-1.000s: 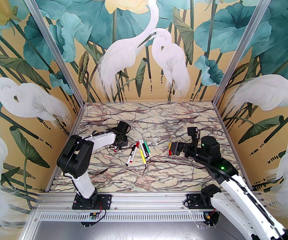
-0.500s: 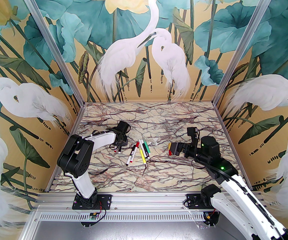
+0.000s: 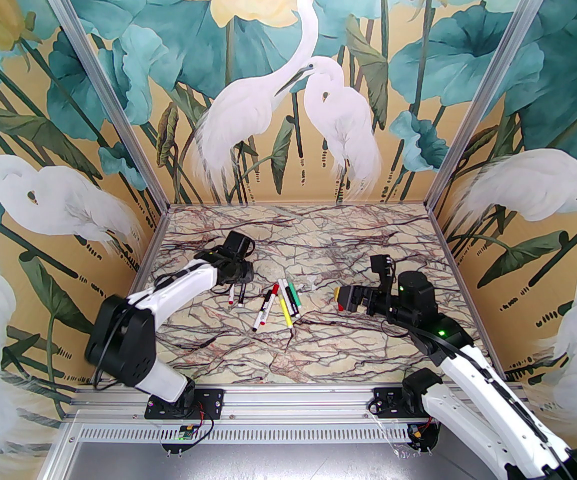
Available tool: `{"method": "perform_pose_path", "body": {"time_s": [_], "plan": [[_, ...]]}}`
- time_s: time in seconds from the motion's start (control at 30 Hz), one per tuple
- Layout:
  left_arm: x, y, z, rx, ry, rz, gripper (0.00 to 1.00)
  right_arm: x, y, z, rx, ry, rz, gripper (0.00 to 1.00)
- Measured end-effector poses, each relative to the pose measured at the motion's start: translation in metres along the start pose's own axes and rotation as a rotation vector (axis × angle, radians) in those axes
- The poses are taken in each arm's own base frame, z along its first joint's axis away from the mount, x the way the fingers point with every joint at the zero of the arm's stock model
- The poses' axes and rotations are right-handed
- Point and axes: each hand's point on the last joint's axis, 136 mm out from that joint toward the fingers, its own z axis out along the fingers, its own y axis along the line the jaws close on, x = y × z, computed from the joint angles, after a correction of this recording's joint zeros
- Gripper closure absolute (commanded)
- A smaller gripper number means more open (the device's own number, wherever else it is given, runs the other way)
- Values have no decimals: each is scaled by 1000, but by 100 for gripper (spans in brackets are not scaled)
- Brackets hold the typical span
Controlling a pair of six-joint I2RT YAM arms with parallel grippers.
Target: Open the pen caps
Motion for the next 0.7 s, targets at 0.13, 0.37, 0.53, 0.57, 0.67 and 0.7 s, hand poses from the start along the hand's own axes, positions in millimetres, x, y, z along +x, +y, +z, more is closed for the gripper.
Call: {"method": "perform_pose_path", "body": {"time_s": [0.13, 0.37, 0.53, 0.57, 0.67, 0.7], "plan": [[20, -14, -14, 112, 38, 10, 54, 2, -2, 1, 9, 10, 1, 1], [76, -32, -16, 223, 187, 42, 54, 5, -4, -2, 36, 35, -8, 1], [95, -44, -9, 243, 250, 55, 53, 5, -4, -3, 46, 38, -7, 1], [96, -45, -7, 241, 258, 55, 53, 5, -5, -3, 48, 41, -5, 0], [105, -47, 8, 220, 300, 52, 55, 7, -6, -3, 52, 48, -2, 0], [107, -47, 13, 214, 310, 50, 56, 8, -6, -3, 53, 51, -1, 1]]}}
